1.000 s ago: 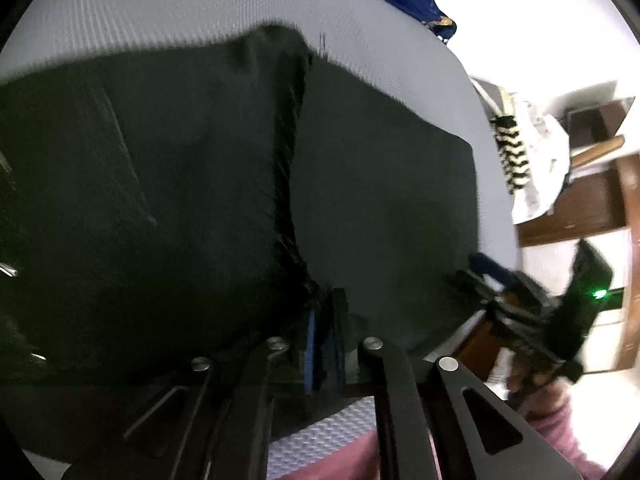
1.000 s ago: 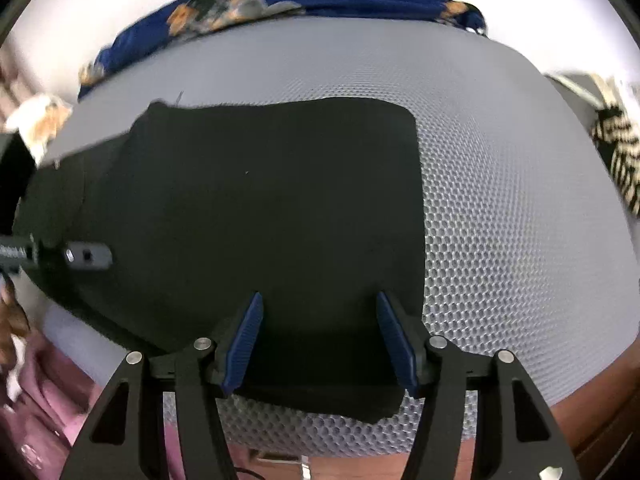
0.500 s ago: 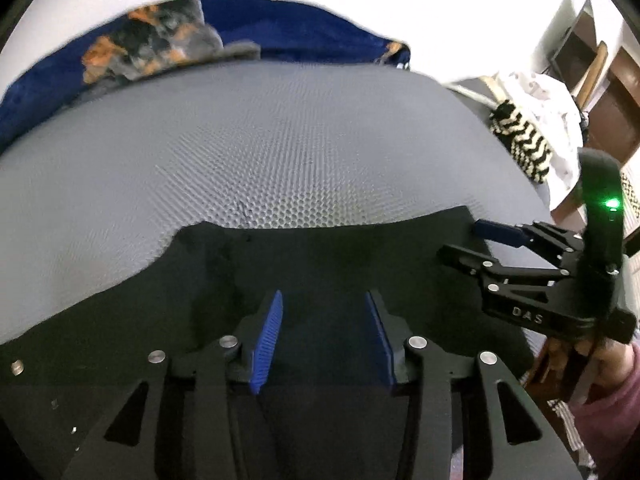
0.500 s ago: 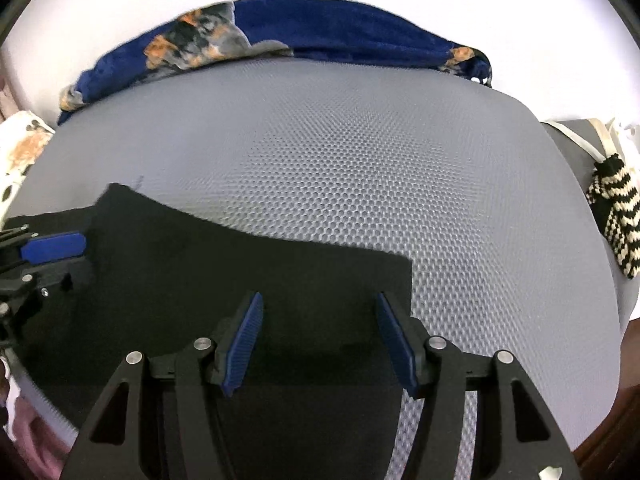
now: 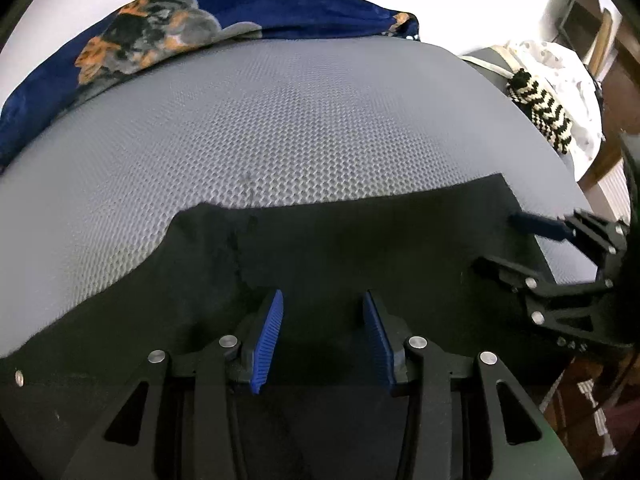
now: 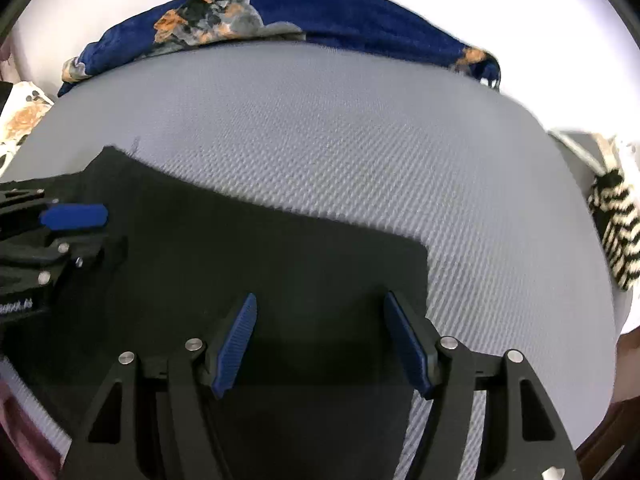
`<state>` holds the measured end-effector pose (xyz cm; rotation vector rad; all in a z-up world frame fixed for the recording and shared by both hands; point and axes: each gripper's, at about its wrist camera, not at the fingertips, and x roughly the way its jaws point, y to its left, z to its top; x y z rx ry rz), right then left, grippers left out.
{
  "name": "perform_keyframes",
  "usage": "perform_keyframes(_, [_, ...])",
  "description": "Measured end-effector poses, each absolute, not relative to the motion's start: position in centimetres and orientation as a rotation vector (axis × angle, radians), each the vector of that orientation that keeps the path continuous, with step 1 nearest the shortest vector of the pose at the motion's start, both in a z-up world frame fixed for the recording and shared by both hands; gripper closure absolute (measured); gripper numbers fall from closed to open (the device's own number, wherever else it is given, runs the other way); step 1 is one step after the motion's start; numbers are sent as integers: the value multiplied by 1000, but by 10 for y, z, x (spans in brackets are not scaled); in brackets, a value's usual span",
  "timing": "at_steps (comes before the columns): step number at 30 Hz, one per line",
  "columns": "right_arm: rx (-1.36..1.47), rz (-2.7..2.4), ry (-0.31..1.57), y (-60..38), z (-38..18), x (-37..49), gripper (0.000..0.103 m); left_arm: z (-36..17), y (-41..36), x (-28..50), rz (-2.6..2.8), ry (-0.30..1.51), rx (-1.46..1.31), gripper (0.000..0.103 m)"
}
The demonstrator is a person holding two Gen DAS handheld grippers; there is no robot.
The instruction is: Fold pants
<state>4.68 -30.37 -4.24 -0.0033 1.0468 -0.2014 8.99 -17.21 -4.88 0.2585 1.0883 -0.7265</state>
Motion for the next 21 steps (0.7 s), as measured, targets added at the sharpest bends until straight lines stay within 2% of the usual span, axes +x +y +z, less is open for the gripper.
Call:
perform_keyframes(9, [47,-214,1073,-280,-49,-1,37,-42,-127,68,-644,1079,204,56])
perform_keyframes(21, [12,-237,1115,-252,-49,-21,37,-26,-62,50,-460,1041,157,49])
